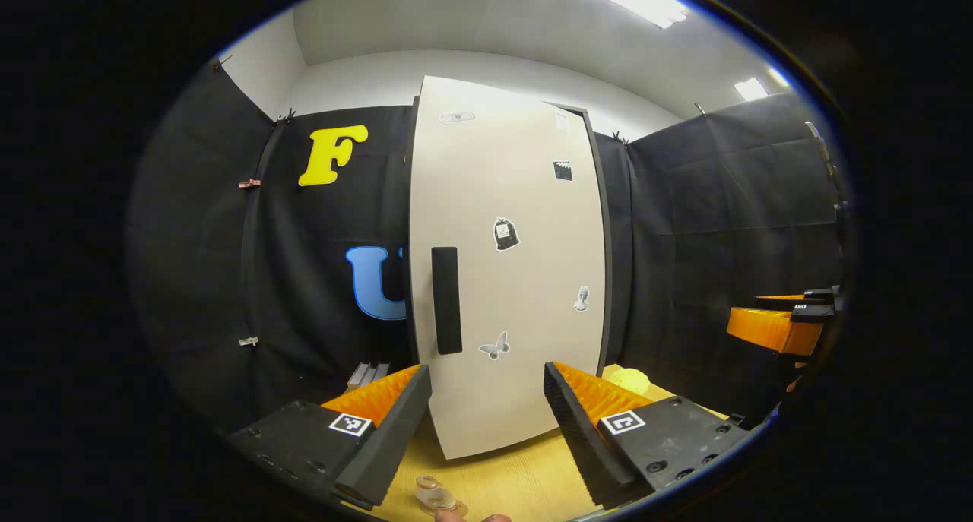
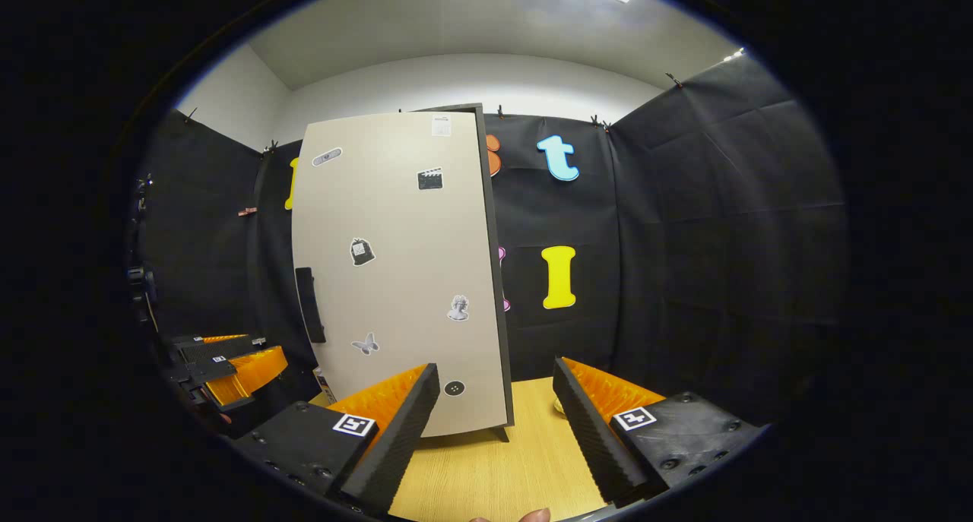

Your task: Open the cabinet door with the right hand, grasp the bottle in the cabinet with the left hand and place it on the coaster, then close the cabinet door with the right hand.

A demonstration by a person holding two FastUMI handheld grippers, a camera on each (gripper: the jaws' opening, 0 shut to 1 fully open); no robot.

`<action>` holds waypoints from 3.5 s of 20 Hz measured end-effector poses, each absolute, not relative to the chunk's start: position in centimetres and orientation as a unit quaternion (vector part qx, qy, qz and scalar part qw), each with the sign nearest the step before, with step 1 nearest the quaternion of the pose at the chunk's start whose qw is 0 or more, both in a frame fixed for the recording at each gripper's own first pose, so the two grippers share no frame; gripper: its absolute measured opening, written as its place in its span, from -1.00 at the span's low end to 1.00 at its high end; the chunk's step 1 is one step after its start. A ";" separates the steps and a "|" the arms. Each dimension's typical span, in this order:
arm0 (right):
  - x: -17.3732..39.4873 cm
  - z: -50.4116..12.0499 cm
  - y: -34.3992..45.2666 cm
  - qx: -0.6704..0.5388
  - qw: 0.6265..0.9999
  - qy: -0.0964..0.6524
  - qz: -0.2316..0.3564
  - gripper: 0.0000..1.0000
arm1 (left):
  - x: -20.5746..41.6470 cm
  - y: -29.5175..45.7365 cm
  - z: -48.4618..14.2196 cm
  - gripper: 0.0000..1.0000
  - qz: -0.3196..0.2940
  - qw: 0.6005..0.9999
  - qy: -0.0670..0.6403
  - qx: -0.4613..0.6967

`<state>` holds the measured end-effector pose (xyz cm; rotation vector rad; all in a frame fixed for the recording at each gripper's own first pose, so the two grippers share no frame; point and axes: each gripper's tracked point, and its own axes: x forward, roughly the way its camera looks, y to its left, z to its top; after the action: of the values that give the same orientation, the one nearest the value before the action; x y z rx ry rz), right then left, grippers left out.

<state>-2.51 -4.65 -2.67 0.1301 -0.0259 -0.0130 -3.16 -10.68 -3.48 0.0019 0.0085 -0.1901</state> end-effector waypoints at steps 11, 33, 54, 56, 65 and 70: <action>-1.7 -3.0 -5.1 0.056 0.998 -0.011 -0.007 0.95 | -3.1 -11.0 -3.3 0.88 -0.093 0.996 0.002 0.005; -1.4 -3.4 -5.7 0.059 0.998 -0.010 -0.014 0.94 | -2.8 -12.1 -3.6 0.88 -0.098 0.995 0.007 0.003; -1.1 -3.7 -6.6 0.061 0.998 -0.009 -0.026 0.95 | -2.3 -13.2 -4.0 0.88 -0.102 0.995 0.010 0.002; -1.3 -3.7 -6.9 0.058 0.998 -0.010 -0.029 0.95 | -1.8 -13.4 -3.8 0.88 -0.100 0.995 0.009 0.001; -2.0 -3.4 -9.0 0.061 0.997 -0.017 -0.050 0.94 | -0.8 -15.6 -2.9 0.88 -0.104 0.995 0.006 0.002; -1.5 -3.6 -9.0 0.062 0.997 -0.015 -0.045 0.95 | -0.9 -16.4 -2.7 0.88 -0.106 0.994 0.005 0.008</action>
<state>-1.51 -8.98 -3.56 0.1234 -0.0295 -0.0905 -0.88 -16.42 -2.68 0.0152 0.0106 -0.2131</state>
